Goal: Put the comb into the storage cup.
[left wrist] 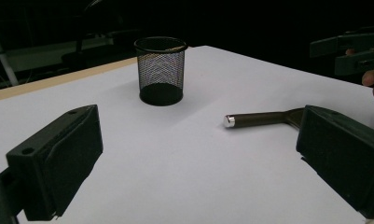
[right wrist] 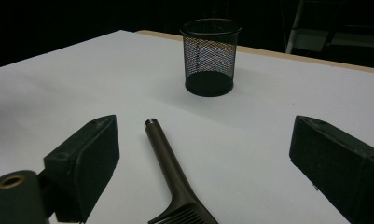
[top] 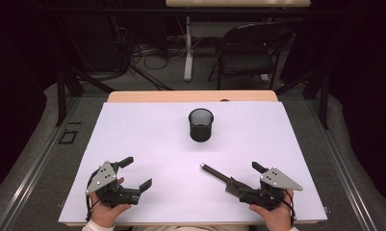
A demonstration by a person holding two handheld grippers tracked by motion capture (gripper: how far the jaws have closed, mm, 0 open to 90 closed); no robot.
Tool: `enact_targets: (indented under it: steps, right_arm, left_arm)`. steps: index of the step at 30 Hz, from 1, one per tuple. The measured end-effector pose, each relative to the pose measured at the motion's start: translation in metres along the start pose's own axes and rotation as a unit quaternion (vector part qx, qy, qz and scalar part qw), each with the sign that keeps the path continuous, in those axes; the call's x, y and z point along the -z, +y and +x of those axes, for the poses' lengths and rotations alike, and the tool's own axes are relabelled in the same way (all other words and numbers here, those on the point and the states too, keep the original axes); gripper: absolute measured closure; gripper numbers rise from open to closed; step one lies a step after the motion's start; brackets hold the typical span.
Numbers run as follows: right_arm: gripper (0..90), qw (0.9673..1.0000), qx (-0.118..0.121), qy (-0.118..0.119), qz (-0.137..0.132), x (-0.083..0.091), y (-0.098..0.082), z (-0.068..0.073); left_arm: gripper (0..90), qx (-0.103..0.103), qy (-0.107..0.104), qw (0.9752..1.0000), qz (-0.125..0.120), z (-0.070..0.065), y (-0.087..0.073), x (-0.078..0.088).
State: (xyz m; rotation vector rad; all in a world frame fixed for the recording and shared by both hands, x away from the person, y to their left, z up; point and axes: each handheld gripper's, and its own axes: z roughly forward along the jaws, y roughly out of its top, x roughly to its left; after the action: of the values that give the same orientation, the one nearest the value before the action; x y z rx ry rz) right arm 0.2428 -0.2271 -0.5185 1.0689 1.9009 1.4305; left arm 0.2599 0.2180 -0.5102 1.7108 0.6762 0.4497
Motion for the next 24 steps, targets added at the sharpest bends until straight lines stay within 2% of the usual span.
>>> enact_targets:
  steps: [3, 4, 7, 13, 14, 15, 16, 22, 24]
  right_arm:
    - [15.8, 1.0, 0.001, -0.002, -0.001, -0.001, 0.0, 0.001]
    - [15.9, 1.0, 0.002, 0.001, 0.009, -0.002, 0.0, 0.001]
    - [16.1, 0.9999, -0.001, 0.004, 0.016, -0.005, 0.0, 0.001]
    - [24.8, 0.9996, 0.013, 0.008, 0.024, -0.012, -0.001, 0.002]
    - [27.6, 0.9995, 0.013, 0.01, 0.026, -0.013, -0.001, 0.002]
    - [33.3, 0.9996, 0.01, 0.009, 0.026, -0.014, -0.002, 0.002]
    - [40.9, 0.9994, 0.003, 0.019, 0.028, -0.015, -0.003, 0.002]
    - [45.3, 0.9988, -0.004, 0.033, 0.036, -0.02, -0.003, 0.005]
    - [45.3, 0.9991, 0.001, 0.028, 0.031, -0.021, -0.002, 0.006]
  left_arm:
    - [0.4, 0.001, 0.001, 1.0, 0.001, -0.001, 0.0, -0.001]
    - [0.4, 0.003, 0.0, 1.0, 0.0, -0.001, 0.0, -0.001]
    - [0.4, 0.007, 0.001, 1.0, 0.004, -0.002, -0.001, -0.003]
    - [0.5, 0.005, 0.001, 0.9999, 0.01, -0.004, -0.002, -0.004]
    - [0.5, 0.007, -0.002, 0.9999, 0.011, -0.003, -0.002, -0.005]
    - [0.5, 0.008, -0.001, 0.9999, 0.012, -0.002, -0.002, -0.005]
    - [0.5, 0.012, -0.002, 0.9998, 0.017, -0.001, -0.002, -0.006]
    - [0.5, 0.015, 0.001, 0.9997, 0.022, -0.001, -0.003, -0.006]
    - [0.5, 0.014, 0.0, 0.9996, 0.024, 0.0, -0.004, -0.005]
